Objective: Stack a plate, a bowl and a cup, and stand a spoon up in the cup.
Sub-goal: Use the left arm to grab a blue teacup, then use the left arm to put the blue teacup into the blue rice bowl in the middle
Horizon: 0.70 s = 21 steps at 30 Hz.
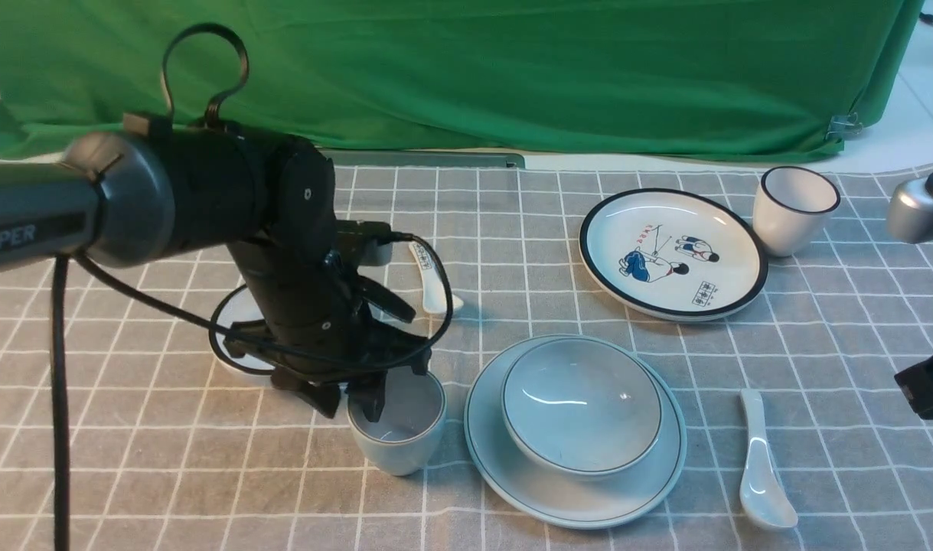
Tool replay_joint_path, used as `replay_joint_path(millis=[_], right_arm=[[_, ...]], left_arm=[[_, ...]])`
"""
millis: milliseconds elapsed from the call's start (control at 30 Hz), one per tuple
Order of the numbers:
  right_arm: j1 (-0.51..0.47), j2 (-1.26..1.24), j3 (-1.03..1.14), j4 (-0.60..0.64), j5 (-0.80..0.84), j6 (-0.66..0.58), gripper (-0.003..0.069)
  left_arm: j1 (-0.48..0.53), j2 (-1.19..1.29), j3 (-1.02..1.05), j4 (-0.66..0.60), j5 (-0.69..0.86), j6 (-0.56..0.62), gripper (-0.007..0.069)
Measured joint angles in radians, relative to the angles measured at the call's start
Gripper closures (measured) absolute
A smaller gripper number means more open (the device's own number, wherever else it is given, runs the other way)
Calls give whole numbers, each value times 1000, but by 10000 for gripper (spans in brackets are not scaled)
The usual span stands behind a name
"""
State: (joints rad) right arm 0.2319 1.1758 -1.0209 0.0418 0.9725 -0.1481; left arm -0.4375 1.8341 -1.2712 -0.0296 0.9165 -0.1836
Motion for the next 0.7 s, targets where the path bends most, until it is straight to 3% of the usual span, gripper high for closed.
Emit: replay_joint_path(millis=[67, 100, 333, 500, 700], right_arm=[[0, 0, 0, 0, -2, 0, 637], [0, 0, 0, 0, -4, 0, 637], [0, 0, 0, 0, -4, -1, 637], [0, 0, 0, 0, -7, -1, 637], [0, 0, 0, 0, -7, -1, 635]], left_arm=[[0, -2, -2, -16, -8, 28, 549], [0, -5, -11, -17, -1, 33, 580], [-28, -33, -180, -21, 51, 43, 595], [-147, 8, -282, -34, 46, 43, 596], [-221, 140, -351, -46, 56, 43, 596]])
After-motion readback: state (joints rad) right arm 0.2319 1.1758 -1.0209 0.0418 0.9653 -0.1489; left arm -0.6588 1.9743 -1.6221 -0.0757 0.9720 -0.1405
